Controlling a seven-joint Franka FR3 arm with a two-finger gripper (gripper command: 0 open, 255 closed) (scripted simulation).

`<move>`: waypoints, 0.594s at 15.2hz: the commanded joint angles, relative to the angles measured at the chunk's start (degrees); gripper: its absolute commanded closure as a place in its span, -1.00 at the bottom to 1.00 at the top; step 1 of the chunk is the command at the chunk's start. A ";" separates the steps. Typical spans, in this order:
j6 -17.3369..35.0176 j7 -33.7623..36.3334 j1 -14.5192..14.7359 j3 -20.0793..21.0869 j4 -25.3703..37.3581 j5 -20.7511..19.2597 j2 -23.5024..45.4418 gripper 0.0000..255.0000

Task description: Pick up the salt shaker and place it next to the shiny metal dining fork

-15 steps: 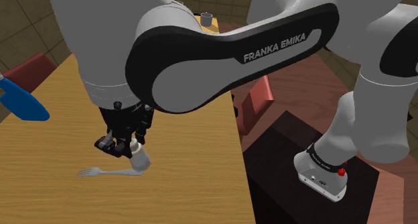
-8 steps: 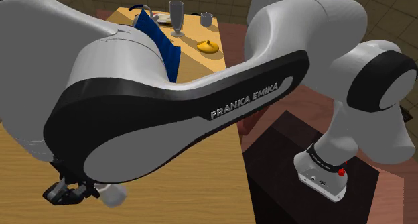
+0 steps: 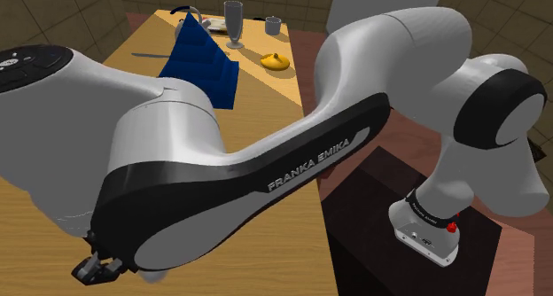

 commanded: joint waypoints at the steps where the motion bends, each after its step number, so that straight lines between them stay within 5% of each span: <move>1: 1.34 0.03 -0.18 -0.09 -1.09 -0.11 0.26 1.00; 9: 5.68 0.34 -0.60 -0.37 -4.75 -0.52 1.06 1.00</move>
